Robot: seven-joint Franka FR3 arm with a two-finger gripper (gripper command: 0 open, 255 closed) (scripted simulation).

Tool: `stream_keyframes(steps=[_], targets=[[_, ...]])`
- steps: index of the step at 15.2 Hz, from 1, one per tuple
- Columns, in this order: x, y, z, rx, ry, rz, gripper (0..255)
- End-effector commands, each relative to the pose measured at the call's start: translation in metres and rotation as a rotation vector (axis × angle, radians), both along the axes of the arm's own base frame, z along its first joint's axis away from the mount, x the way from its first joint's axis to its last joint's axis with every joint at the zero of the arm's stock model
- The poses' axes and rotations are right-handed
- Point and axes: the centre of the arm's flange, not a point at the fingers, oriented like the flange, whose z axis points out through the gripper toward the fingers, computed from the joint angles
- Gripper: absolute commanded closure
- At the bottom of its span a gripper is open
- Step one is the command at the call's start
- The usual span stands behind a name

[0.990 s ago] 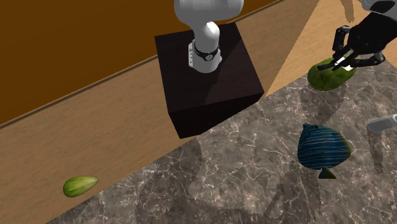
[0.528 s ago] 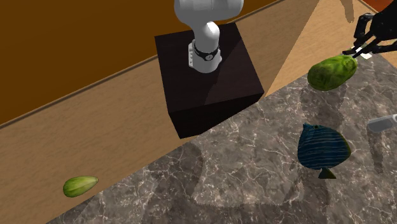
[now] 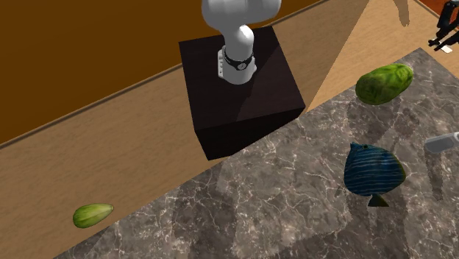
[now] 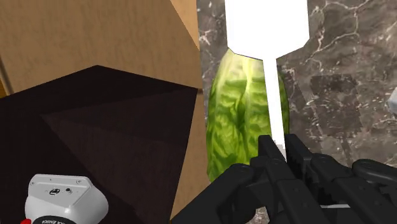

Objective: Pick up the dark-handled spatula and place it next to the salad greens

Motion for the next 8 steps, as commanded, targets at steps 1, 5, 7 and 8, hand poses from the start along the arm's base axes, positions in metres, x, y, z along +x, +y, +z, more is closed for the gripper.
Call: stream_keyframes(steps=[1,5,7,8], targets=[[-0.009,0.025,0.000,0.001,-0.002,-0.004,255],[-0.026,0.075,0.000,0.001,-0.002,-0.004,255],[-0.034,0.100,0.000,0.001,-0.002,-0.004,255],[-0.038,0.113,0.000,0.001,-0.002,-0.004,255]])
